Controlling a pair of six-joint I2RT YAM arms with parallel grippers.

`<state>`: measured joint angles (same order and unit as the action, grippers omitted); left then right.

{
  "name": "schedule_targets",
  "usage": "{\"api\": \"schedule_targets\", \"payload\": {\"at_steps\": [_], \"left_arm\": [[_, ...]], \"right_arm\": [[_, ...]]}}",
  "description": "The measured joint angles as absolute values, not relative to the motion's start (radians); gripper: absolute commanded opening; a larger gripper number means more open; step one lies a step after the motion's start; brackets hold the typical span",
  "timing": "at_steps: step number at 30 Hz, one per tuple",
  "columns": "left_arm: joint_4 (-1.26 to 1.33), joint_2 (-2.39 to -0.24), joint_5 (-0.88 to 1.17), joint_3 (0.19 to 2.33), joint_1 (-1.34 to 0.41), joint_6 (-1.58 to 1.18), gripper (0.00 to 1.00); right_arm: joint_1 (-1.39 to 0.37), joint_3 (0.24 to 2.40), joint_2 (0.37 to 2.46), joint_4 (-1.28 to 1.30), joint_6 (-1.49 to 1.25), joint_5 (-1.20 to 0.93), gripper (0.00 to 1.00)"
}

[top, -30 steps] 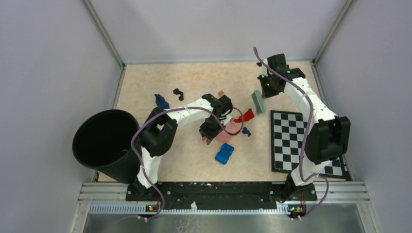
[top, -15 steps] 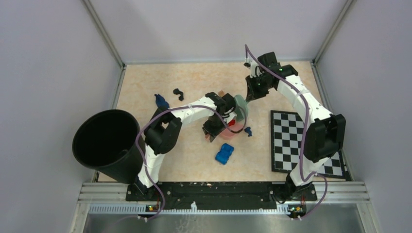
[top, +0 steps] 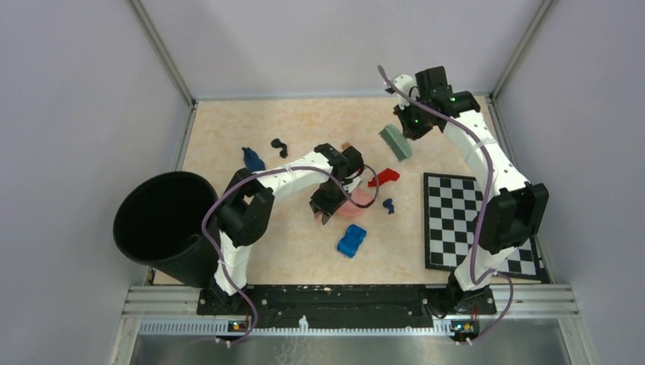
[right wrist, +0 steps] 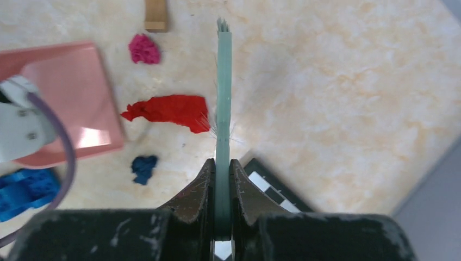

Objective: Sweep away the paper scraps from the table

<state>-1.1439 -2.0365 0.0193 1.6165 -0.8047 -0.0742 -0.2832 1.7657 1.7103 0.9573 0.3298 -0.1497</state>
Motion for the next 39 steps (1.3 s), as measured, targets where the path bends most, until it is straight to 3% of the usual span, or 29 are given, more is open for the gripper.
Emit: {"api": "schedule_targets", "payload": {"at_steps": [6, 13, 23, 39], "left_arm": [[-1.175, -2.005, 0.018, 1.582, -0.803, -0.085, 0.03], [-1.185, -2.012, 0.031, 1.575, -0.801, -0.080, 0.03], [-1.194, -2.104, 0.036, 1.651, -0.801, -0.071, 0.02], [-1.156, -2.137, -0.004, 1.659, -0.801, -0.049, 0.02]], "right_arm": [[-0.362, 1.719, 1.721, 0.895, 0.449, 0.007, 0.00], [-0.445, 1.699, 1.797, 0.860, 0.481, 0.036, 0.00], [-0.506, 1.678, 1.818, 0.925, 0.530, -0.084, 0.00], [-0.461, 1.772, 1.818, 1.042, 0.435, -0.331, 0.00]]}}
